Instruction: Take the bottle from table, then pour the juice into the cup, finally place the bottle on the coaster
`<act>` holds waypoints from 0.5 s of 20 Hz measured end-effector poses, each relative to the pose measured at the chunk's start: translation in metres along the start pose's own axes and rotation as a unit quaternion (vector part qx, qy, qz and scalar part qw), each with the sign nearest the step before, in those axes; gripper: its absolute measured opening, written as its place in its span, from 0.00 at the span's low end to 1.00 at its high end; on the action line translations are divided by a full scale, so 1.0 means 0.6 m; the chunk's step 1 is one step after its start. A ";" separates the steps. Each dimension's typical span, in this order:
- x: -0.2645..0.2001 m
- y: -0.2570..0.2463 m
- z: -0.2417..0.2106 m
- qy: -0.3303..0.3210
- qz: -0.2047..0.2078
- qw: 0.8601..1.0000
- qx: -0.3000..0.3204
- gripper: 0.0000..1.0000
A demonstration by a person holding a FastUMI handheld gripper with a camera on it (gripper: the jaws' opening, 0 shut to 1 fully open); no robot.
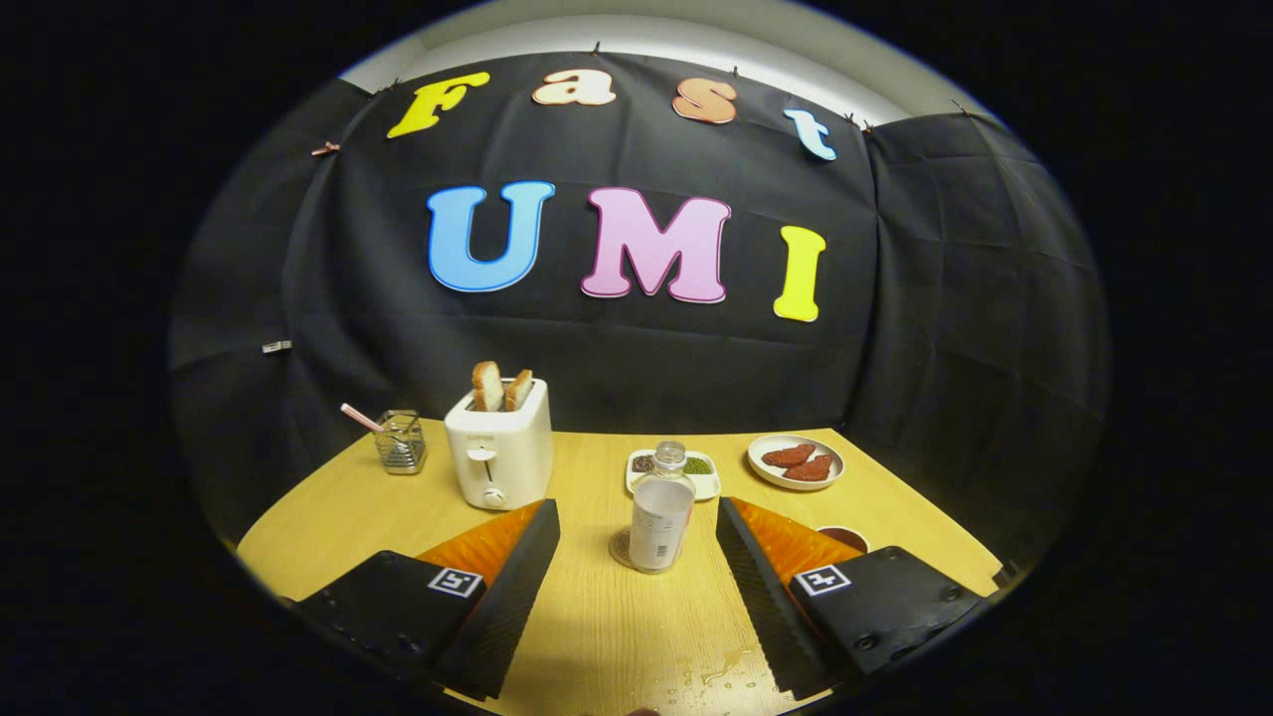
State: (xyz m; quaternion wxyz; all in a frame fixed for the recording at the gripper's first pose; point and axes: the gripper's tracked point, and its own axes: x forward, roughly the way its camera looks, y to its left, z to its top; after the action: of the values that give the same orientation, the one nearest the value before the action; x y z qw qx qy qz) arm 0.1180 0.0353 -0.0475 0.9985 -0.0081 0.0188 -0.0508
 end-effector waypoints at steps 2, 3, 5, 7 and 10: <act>-0.035 0.013 0.006 0.001 0.022 1.000 0.016 0.97; -0.056 0.012 0.013 -0.001 0.027 1.000 0.014 0.97; -0.087 0.005 0.020 0.000 0.032 0.999 -0.006 0.97; -0.113 -0.004 0.035 -0.004 0.039 0.999 -0.028 0.97; -0.138 0.001 0.052 -0.010 0.066 0.998 -0.019 0.97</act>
State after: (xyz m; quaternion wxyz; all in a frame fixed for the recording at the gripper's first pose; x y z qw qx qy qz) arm 0.0370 0.0450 -0.0132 0.9995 -0.0268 0.0102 0.0160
